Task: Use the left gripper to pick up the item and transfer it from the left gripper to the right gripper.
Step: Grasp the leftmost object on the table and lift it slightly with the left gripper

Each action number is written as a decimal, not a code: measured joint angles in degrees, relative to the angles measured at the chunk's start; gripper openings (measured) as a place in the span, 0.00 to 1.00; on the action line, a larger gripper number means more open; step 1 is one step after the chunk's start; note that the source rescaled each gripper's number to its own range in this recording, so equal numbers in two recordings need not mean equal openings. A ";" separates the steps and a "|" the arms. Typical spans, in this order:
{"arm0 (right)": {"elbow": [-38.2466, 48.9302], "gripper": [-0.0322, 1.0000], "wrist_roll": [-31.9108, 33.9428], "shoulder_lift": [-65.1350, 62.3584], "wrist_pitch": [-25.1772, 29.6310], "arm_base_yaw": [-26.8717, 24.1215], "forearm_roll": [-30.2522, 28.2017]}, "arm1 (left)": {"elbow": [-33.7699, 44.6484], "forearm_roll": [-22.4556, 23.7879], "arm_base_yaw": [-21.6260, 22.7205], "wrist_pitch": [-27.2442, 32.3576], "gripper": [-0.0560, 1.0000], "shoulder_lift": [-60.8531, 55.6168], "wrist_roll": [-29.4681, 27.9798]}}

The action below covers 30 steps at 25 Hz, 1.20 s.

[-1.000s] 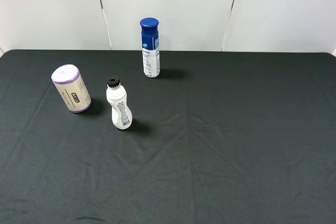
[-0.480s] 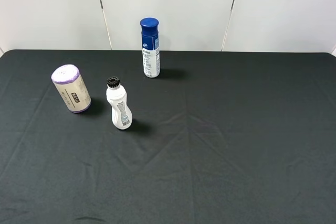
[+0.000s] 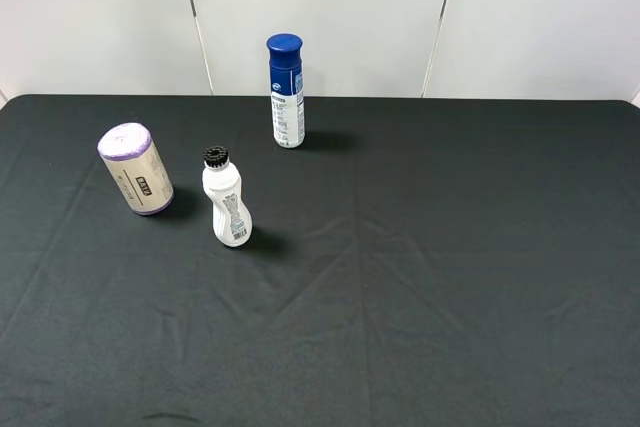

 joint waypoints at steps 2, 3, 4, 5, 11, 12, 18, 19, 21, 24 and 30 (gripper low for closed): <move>0.00 1.00 0.00 0.00 0.00 0.00 0.00 | -1.41 0.00 0.00 0.00 1.00 3.97 0.00; 0.00 1.00 0.00 0.00 0.00 0.00 0.00 | -2.11 0.00 0.00 0.00 1.00 5.61 0.00; 0.00 1.00 0.00 0.00 0.00 0.00 0.00 | -2.74 0.00 0.00 0.00 1.00 7.55 -0.06; 0.00 1.00 0.00 0.00 0.00 0.00 0.00 | -3.22 0.00 0.00 0.00 1.00 9.43 -0.56; 0.00 1.00 0.00 0.00 0.00 0.00 0.00 | -6.75 0.46 -2.99 -0.72 1.00 20.93 -3.06; 0.00 1.00 0.00 0.00 0.00 0.00 0.00 | -7.49 0.46 -3.30 -0.79 1.00 23.08 -3.40; 0.00 1.00 0.00 0.00 0.00 0.00 -0.05 | -11.97 0.71 -4.99 -1.71 1.00 34.73 -5.64; 0.00 1.00 0.00 0.00 0.00 0.00 -0.05 | -12.67 0.71 -5.27 -2.18 1.00 36.57 -5.91; 0.00 1.00 0.00 0.00 0.00 0.00 -0.05 | -13.68 0.71 -5.53 -3.21 1.00 39.69 -6.55; 0.00 1.00 0.00 0.00 0.00 0.00 -0.05 | -14.19 0.71 -5.59 -4.94 1.00 44.04 -7.34; 0.00 1.00 0.00 0.00 0.00 0.00 -0.05 | -14.21 0.71 -5.59 -8.54 1.00 51.62 -7.54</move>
